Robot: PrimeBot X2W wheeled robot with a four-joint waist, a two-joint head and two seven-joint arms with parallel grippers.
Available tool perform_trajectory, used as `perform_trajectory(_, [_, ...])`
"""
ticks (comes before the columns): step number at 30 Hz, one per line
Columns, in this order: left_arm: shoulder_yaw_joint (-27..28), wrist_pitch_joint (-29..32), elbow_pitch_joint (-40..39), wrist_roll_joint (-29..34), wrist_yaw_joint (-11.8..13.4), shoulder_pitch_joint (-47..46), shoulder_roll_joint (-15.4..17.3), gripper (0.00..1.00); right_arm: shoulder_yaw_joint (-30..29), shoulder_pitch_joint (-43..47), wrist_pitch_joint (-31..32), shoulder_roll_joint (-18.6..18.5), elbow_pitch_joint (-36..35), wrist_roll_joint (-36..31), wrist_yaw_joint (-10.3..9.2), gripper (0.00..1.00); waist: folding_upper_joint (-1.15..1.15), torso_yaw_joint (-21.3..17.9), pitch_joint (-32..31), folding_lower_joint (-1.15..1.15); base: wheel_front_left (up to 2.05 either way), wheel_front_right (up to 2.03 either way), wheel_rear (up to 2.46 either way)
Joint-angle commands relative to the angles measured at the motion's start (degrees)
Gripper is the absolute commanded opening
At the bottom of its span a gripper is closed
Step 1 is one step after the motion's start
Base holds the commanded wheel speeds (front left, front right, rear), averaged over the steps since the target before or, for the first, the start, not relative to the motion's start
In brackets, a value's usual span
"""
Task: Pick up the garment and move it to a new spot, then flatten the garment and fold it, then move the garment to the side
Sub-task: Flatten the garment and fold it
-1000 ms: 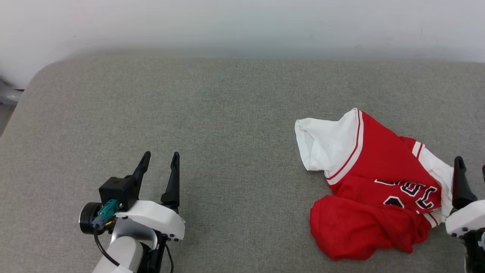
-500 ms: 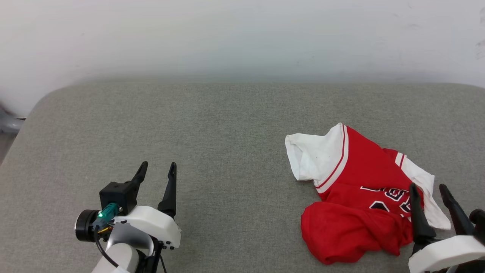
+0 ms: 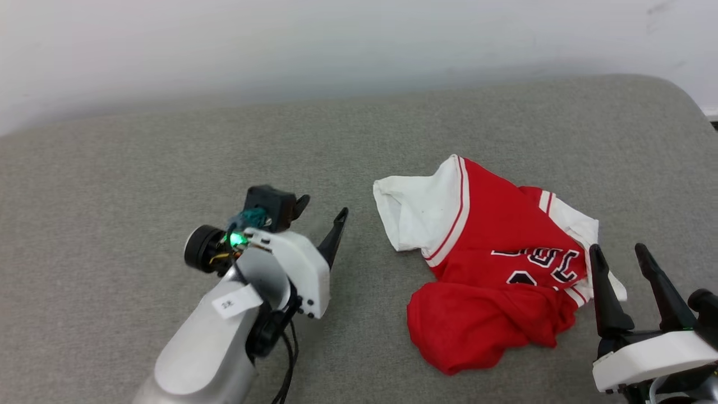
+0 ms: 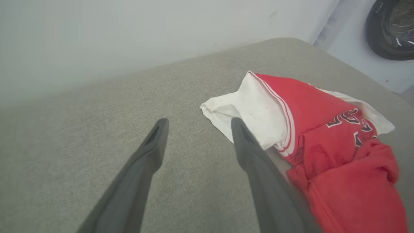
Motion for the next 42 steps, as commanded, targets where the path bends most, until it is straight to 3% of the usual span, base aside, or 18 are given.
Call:
perform_trajectory(1, [-1.2,2.8,1.5,0.0,-1.3,-3.5,-0.8,1.00,0.4,-1.5,-0.3,0.1,-0.1,0.2,-0.04,1.00,0.00,-2.9,2.9,0.00,0.00,0.00,0.00])
perform_trajectory(12, [-6.9,12.4,14.6,-0.5,-6.1,-18.5,-5.5,1.00,1.1,-5.7,-2.1,0.1,1.1,0.6,-0.04,1.00,0.00,-7.8,9.5,0.00,0.00,0.00,0.00])
perform_trajectory(19, [-11.9,17.8,23.8,0.4,-7.2,-24.1,-5.6,1.00,2.0,-6.7,-3.7,0.1,3.1,1.8,-0.04,1.00,0.00,-9.1,11.4,0.00,0.00,0.00,0.00])
perform_trajectory(26, [-20.8,29.5,32.7,-2.1,-7.7,-24.4,-5.7,1.00,2.5,-7.7,-5.1,0.1,5.3,3.0,-0.04,1.00,0.00,-9.9,12.3,0.00,0.00,0.00,0.00])
perform_trajectory(27, [-22.4,30.5,32.9,-3.1,-7.8,-24.1,-5.5,0.43,2.6,-7.8,-5.3,0.1,5.5,3.0,-0.04,1.00,0.00,-10.0,12.3,0.00,0.00,0.00,0.00])
perform_trajectory(28, [-23.9,30.9,32.9,-3.6,-7.8,-24.1,-5.1,0.00,2.7,-7.8,-5.5,0.1,5.7,3.1,-0.04,1.00,0.00,-10.1,12.4,0.00,0.00,0.00,0.00])
perform_trajectory(30, [-25.7,30.7,32.8,-5.3,-7.8,-24.5,-4.1,0.00,2.9,-7.9,-5.8,0.1,6.2,3.5,-0.04,1.00,0.00,-10.2,12.4,0.00,0.00,0.00,0.00])
perform_trajectory(36, [-24.3,20.0,32.2,-5.5,-7.1,-28.1,-0.7,0.00,1.9,-7.1,-6.2,0.1,7.1,3.4,-0.04,1.00,0.00,-9.2,11.1,0.00,0.00,0.00,0.00])
perform_trajectory(42, [-23.0,11.7,25.8,-4.8,-5.0,-26.1,1.8,0.00,-0.5,-5.5,-5.2,0.1,6.6,2.6,-0.04,1.00,0.00,-5.9,8.0,0.00,0.00,0.00,0.00])
